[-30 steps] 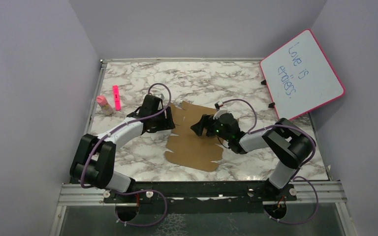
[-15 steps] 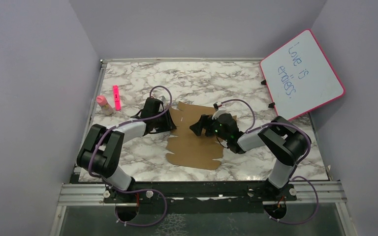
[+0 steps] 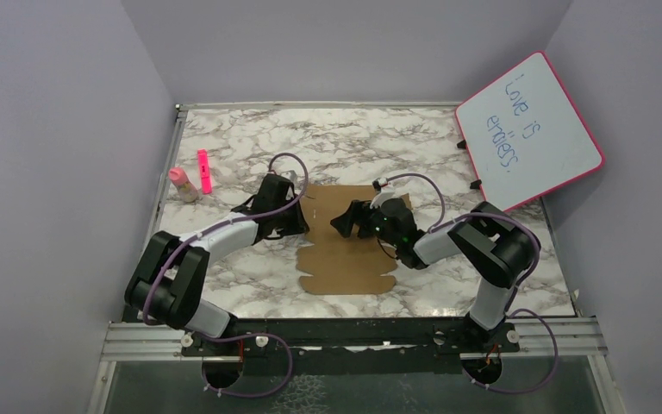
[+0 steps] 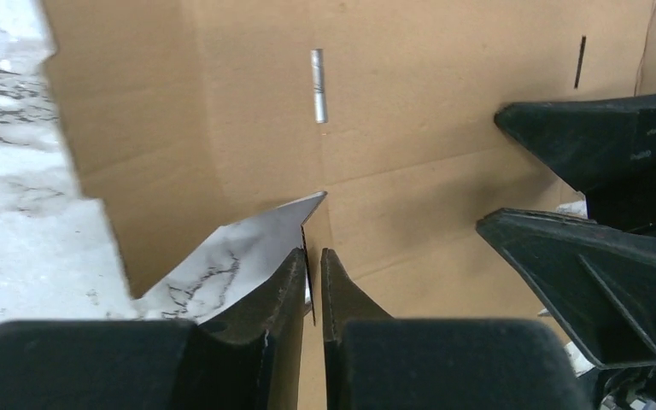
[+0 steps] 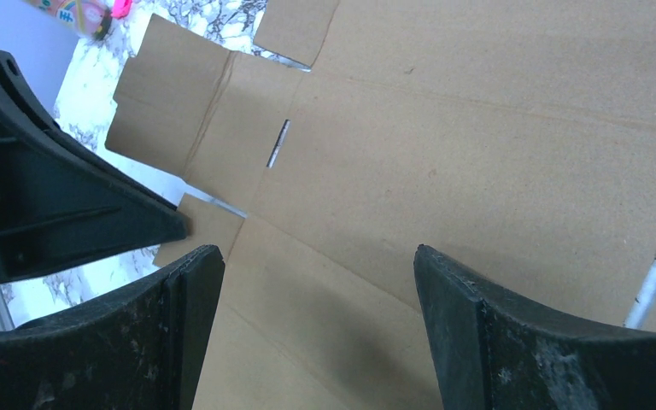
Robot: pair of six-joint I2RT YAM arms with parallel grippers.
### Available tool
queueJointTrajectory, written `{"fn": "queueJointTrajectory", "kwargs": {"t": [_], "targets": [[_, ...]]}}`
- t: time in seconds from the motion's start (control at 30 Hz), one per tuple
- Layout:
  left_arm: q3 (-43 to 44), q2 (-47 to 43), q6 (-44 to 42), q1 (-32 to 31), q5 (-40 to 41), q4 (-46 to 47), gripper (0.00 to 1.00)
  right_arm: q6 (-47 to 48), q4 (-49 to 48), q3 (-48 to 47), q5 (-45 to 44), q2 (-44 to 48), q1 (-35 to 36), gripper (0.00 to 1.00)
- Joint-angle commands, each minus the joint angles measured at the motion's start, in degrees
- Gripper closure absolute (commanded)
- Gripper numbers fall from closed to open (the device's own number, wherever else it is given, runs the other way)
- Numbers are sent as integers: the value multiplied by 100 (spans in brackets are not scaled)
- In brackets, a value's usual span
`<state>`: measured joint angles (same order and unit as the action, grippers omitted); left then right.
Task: Fold the paper box
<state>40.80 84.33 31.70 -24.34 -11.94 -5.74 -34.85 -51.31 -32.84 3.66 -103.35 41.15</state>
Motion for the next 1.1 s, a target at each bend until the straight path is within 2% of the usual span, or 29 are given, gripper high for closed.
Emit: {"fn": "queueJointTrajectory", "kwargs": {"t": [0.0, 0.3, 0.53, 0.73, 0.87, 1.07], "targets": [[373, -117, -104, -368, 642, -362, 88, 46, 223, -60, 46, -251, 16, 12], [1022, 286, -246, -1129, 1328, -705, 88, 31, 189, -82, 29, -297, 16, 12], [1100, 271, -367, -1170, 1712, -935, 87, 162, 427, -153, -26, -48, 16, 12], [1255, -29, -471, -1101, 1885, -1026, 72, 560, 1233, -305, -192, 739, 16, 10], [1316, 34, -494, -1099, 1638, -947, 61, 836, 1944, -240, -625, 1404, -22, 7], [1415, 344, -551, -1099, 1206, -705, 52, 852, 2743, 357, -777, 2514, -392, 8]]}}
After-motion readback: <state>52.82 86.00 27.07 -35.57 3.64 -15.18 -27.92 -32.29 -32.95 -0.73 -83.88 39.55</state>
